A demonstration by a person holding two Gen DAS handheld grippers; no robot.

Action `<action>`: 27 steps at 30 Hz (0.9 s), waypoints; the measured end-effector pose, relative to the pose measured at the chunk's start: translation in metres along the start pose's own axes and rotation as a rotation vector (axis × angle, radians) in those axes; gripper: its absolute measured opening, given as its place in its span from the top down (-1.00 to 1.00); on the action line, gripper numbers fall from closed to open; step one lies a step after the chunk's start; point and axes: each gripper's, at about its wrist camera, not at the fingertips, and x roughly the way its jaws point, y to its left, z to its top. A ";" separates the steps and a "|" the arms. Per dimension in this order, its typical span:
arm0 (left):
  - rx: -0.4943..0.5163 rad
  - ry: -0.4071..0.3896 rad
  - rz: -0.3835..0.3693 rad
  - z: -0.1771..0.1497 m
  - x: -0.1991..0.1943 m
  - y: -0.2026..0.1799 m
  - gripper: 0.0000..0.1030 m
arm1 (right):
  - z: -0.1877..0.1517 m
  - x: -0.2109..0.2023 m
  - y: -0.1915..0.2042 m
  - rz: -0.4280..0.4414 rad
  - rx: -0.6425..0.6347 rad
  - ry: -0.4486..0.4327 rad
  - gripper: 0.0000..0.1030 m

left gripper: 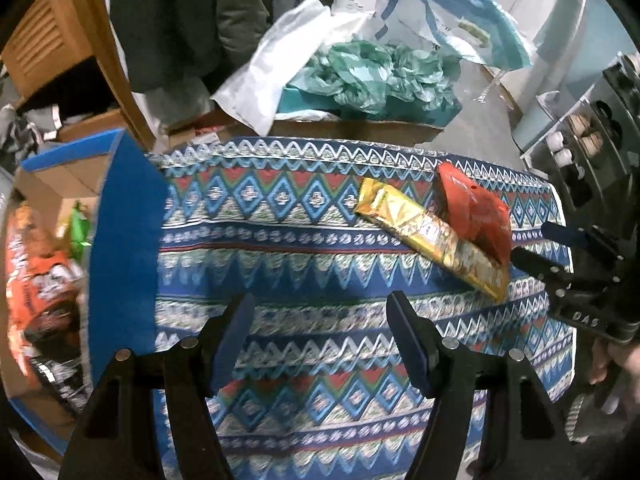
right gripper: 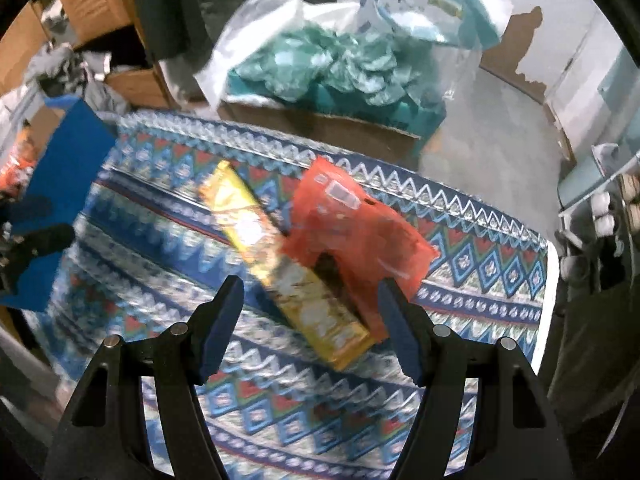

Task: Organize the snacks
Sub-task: 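Grasp the red bag with the right tool while the left tool grasps the yellow bar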

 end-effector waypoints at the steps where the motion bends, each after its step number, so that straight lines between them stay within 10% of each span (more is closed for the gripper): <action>1: -0.006 0.006 0.000 0.002 0.005 -0.002 -0.36 | 0.001 0.006 -0.005 -0.007 -0.005 0.012 -0.36; 27: -0.063 0.162 -0.055 0.021 0.102 -0.026 -0.36 | 0.004 0.082 -0.021 0.027 -0.028 0.123 -0.18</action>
